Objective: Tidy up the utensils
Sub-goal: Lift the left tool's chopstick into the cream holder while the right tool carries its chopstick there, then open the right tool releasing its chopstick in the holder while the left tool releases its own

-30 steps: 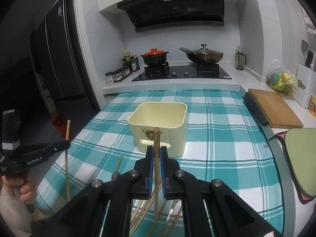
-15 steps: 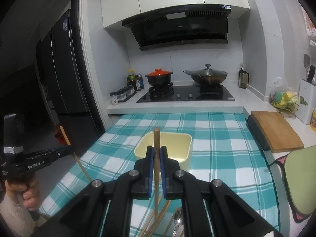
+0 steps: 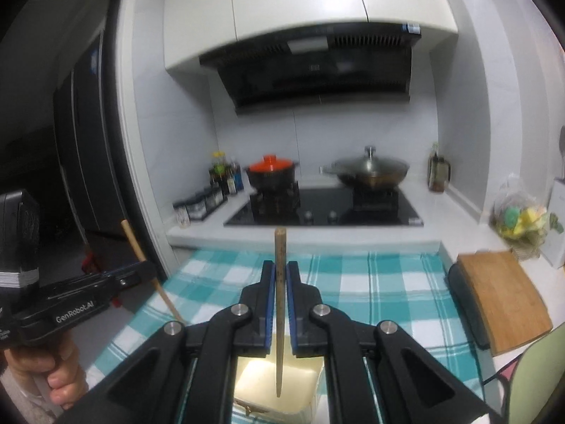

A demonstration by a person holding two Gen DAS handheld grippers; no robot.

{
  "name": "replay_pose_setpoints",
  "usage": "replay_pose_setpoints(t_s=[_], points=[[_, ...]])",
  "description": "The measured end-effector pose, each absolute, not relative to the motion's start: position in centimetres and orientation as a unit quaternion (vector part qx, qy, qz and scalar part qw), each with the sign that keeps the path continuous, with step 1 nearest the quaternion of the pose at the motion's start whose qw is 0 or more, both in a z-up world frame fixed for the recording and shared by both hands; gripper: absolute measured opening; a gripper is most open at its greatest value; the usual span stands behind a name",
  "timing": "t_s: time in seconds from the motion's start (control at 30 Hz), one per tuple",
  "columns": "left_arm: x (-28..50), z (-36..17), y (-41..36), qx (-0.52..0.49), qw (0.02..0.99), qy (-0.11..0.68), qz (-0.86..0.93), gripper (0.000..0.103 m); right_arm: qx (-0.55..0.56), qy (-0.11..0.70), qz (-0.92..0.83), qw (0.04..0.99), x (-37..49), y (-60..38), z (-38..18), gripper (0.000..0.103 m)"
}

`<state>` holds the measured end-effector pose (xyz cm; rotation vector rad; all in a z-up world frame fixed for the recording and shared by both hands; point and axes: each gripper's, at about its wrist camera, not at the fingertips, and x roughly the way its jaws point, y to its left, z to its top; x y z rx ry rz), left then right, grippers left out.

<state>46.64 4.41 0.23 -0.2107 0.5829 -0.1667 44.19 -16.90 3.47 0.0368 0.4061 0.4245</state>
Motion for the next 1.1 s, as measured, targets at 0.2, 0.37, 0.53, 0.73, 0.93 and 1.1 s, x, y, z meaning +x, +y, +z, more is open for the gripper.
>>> replay_pose_setpoints(t_s=[0.2, 0.37, 0.53, 0.73, 0.93, 1.1], points=[[49.8, -5.7, 2.5, -0.088, 0.926, 0.359, -0.075, 0.005, 0.017, 0.299, 0.209, 0.931, 49.0, -16.1, -3.0, 0.006], [50.3, -7.8, 1.6, -0.068, 0.919, 0.384, -0.063, 0.026, 0.023, 0.334, 0.202, 0.920, 50.8, -16.1, -6.6, 0.008], [47.3, -6.3, 2.7, -0.066, 0.938, 0.337, -0.038, 0.085, 0.043, 0.330, 0.183, 0.925, 50.5, -17.3, -7.2, 0.046], [41.1, -5.3, 3.2, -0.042, 0.952, 0.302, -0.017, 0.099, 0.032, 0.304, 0.158, 0.939, 46.7, -19.3, -6.0, 0.056], [34.4, -6.5, 3.5, -0.069, 0.947, 0.315, -0.020, 0.099, 0.009, 0.299, 0.147, 0.943, 39.7, -20.8, -7.0, 0.063], [29.7, -7.0, 3.2, -0.064, 0.945, 0.320, 0.002, 0.099, -0.007, 0.290, 0.135, 0.947, 33.5, -21.5, -7.9, 0.076]])
